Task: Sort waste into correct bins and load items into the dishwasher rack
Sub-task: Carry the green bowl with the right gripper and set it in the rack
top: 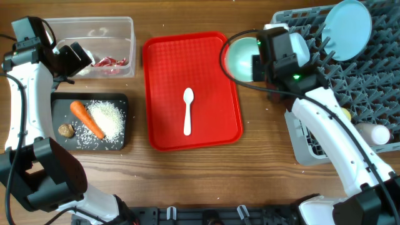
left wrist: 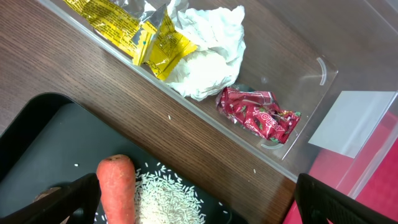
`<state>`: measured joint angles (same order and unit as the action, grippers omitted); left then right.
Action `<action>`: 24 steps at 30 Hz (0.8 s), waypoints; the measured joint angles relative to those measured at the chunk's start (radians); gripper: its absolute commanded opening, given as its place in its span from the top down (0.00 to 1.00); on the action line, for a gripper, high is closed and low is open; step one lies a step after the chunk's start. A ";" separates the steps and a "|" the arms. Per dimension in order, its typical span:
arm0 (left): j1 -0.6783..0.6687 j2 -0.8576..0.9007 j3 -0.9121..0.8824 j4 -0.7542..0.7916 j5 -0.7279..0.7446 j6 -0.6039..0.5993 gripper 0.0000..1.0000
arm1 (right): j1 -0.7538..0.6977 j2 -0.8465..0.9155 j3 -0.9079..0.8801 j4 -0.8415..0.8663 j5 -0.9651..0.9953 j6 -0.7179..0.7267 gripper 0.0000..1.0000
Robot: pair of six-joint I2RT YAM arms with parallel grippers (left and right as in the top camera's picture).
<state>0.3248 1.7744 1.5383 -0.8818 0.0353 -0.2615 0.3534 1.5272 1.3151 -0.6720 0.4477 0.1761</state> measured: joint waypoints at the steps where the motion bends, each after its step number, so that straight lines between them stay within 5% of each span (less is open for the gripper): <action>1: 0.000 0.000 0.000 0.000 0.000 0.000 0.00 | -0.015 0.000 0.000 0.006 0.078 -0.030 0.96; 10: 0.000 0.000 0.000 0.000 0.000 0.000 0.00 | -0.085 0.000 0.000 0.044 0.647 -0.412 0.96; 16: 0.000 0.000 0.000 0.000 0.000 0.000 0.00 | -0.119 0.000 0.000 -0.147 0.723 -0.513 0.96; 24: 0.000 0.000 0.000 0.000 0.000 0.000 0.00 | -0.121 0.036 -0.081 -0.056 0.735 -0.570 0.96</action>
<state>0.3248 1.7744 1.5383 -0.8818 0.0353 -0.2615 0.2329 1.5635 1.2343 -0.7280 1.1831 -0.3943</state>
